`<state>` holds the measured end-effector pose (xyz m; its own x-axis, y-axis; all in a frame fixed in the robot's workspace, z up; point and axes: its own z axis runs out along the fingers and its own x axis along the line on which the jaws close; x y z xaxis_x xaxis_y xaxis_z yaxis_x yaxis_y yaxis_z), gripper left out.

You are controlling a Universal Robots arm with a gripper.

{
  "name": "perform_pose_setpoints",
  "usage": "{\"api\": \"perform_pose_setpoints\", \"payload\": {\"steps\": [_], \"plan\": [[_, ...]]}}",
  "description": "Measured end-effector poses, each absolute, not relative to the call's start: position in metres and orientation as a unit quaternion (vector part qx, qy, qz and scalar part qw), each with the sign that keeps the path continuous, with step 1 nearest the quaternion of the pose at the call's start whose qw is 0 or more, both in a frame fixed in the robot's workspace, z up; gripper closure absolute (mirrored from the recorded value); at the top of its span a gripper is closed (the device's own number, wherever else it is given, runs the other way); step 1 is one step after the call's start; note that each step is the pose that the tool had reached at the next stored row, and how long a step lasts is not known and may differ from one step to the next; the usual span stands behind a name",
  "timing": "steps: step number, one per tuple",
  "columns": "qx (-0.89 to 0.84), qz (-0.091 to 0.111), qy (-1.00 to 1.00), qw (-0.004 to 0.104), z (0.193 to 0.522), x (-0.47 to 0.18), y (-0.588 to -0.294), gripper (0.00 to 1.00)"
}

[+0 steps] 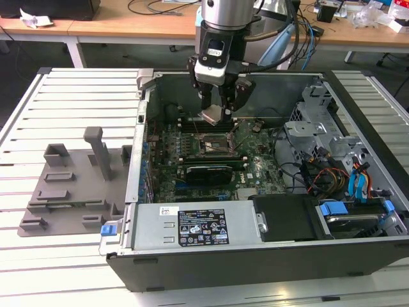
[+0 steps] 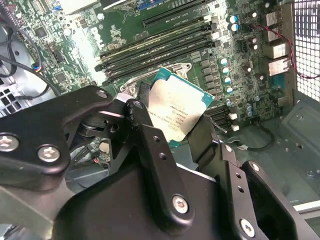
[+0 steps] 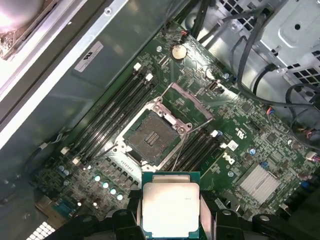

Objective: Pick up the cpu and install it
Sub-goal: 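Place the cpu into insertion slot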

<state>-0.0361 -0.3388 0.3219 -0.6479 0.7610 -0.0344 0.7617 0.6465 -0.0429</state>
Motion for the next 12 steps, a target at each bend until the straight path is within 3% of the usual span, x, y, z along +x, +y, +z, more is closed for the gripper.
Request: {"api": "perform_pose_setpoints", "payload": {"steps": [12], "plan": [[0.498,-0.028,0.867,0.005,0.3217,-0.0361,-0.3388,0.45]]}}
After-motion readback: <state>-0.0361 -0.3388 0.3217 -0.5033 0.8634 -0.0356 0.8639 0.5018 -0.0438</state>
